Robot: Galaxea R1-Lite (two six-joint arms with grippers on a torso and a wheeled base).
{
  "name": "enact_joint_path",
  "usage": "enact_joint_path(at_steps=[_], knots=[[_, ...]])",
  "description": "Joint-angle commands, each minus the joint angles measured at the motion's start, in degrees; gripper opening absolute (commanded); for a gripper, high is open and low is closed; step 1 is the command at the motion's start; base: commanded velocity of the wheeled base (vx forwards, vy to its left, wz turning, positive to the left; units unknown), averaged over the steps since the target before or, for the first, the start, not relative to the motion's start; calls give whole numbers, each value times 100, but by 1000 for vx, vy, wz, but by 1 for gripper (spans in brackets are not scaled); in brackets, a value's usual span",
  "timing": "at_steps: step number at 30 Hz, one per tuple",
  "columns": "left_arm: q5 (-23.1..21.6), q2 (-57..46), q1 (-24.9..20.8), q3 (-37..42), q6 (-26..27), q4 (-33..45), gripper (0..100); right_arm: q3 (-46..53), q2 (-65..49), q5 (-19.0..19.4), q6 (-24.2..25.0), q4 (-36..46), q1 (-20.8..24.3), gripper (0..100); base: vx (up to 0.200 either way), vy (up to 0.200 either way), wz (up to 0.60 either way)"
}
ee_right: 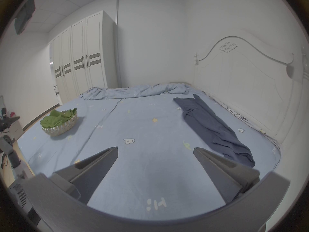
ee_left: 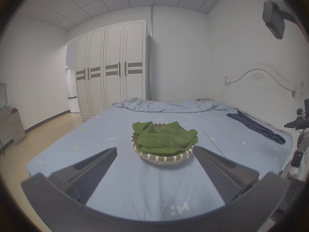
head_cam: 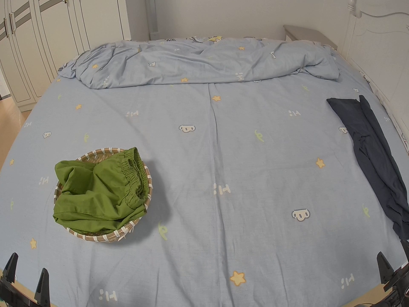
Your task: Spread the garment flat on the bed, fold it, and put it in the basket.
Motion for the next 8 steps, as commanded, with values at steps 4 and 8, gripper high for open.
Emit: enact_joint_path(at_steps=[4,8], knots=[[-5,-66,6,127,15,-17,100,132,-63,14,-5,5,0,100,0,0,0],[-5,-66,6,127,7,-17,100,132,-63,5,-5,5,0,100,0,0,0]])
